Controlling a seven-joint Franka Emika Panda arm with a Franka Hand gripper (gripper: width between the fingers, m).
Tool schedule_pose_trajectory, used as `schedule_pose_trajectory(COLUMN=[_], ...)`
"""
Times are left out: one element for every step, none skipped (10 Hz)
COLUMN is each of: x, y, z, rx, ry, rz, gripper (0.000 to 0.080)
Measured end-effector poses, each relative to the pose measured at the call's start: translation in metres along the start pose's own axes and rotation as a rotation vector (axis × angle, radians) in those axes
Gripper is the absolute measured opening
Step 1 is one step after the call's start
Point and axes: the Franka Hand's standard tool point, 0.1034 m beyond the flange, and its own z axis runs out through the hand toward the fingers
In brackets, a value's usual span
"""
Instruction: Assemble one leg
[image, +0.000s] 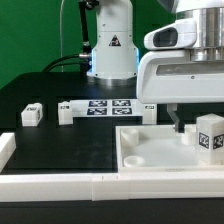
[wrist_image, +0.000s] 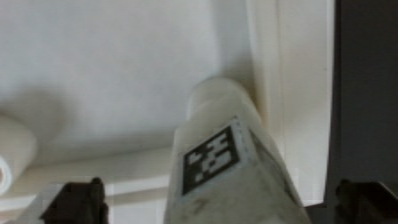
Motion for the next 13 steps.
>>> schedule_pose_trajectory(x=[-0.0017, -0.0022, -0.0030, -0.0033, -0.0033, -0.0033, -0.0034, -0.0034, -0.0034, -0.0034, -0.0034, -0.0034, -0.0034], y=[-0.0027, -0.0057, -0.0077, -0.0083, -0.0077, -0.0076, -0.0075, -0.0074, -0.0073, -0.0073, -0.0073, -0.0072, -0.0072], z=[0.0000, -0.0007, -0.0008, -0.0006, -0.0006, -0.0005, -0.0005, -0.0005, -0.0005, -0.0005, -0.0004, -0.0004, -0.0004], rx=[-0.002, -0.010, -0.014, -0.018, -0.018, -0.018, -0.018, -0.018, -0.018, -0.018, -0.019, -0.019, -0.019], ry=[-0.007, -0.012, -0.020, -0.022, -0.022, -0.022, -0.022, -0.022, -0.022, -0.022, -0.021, -0.021, -0.021], rz=[-0.075, -0.191, -0.278, -0.318, -0.315, -0.315, -0.315, -0.315, -0.315, -0.291, -0.263, -0.264, -0.207], gripper=[0.0649, 0.0649, 0.0649, 0.0649, 0.0649, 0.0637, 0.0637, 0.0468, 0.0287, 0.0291, 0.0291, 0.0291, 0.0291])
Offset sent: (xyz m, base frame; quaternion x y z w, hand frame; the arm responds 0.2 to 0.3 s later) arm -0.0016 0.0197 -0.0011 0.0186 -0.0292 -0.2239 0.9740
